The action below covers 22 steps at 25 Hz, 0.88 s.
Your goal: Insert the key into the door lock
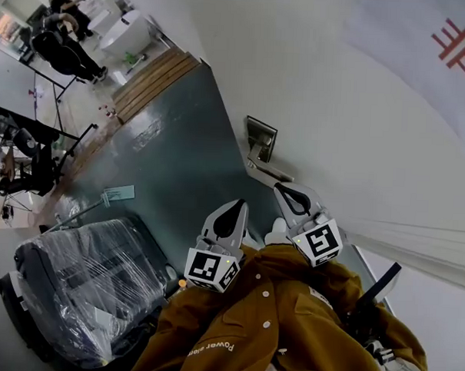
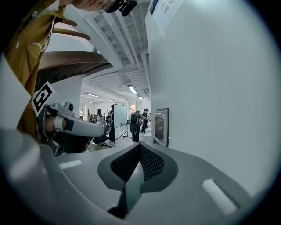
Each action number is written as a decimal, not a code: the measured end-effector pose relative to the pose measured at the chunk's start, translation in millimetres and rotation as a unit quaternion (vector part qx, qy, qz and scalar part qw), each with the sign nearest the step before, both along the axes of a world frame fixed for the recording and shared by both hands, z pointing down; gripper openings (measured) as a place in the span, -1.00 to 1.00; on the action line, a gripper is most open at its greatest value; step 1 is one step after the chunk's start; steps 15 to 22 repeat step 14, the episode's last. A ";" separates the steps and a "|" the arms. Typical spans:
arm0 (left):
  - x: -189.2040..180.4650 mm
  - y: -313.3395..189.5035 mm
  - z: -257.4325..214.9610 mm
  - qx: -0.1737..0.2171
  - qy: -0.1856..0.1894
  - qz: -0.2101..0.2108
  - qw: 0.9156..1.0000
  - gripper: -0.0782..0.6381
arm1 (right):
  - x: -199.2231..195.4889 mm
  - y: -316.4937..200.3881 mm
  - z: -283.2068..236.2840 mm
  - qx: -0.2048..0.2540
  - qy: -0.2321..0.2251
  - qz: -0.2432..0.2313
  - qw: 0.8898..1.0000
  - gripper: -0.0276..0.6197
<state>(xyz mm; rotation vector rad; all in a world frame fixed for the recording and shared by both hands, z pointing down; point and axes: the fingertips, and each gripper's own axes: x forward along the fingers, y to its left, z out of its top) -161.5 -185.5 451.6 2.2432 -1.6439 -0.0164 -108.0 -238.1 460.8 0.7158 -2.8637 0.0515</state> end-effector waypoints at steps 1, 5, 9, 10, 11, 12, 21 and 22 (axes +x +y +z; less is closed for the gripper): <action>0.1 -0.4 -0.5 0.000 0.002 -0.001 1.000 -0.78 | -0.1 0.2 0.2 -0.002 0.001 0.000 1.000 -0.90; 1.7 -2.0 2.5 -0.002 0.008 0.001 1.000 -0.78 | 1.7 -0.7 3.1 -0.005 0.003 0.001 1.000 -0.90; 3.5 -4.7 2.2 -0.001 0.008 0.006 1.000 -0.78 | 4.0 -1.4 3.3 -0.018 0.002 0.008 1.000 -0.90; 3.8 -6.0 1.2 0.000 0.008 0.007 1.000 -0.78 | 4.5 -1.7 3.2 -0.021 0.002 0.010 1.000 -0.90; 4.2 -7.2 0.7 0.001 0.008 0.008 1.000 -0.78 | 4.8 -2.5 2.6 -0.018 0.002 0.009 1.000 -0.90; 4.7 -8.5 0.6 0.002 0.008 0.009 1.000 -0.78 | 4.9 -3.7 1.7 -0.014 0.001 0.008 1.000 -0.90; 5.6 -11.0 0.8 0.002 0.009 0.012 1.000 -0.78 | 5.0 -6.3 -0.1 -0.007 0.001 0.007 1.000 -0.90; 5.6 -11.0 0.8 0.002 0.009 0.012 1.000 -0.78 | 5.0 -6.3 -0.1 -0.007 0.001 0.007 1.000 -0.90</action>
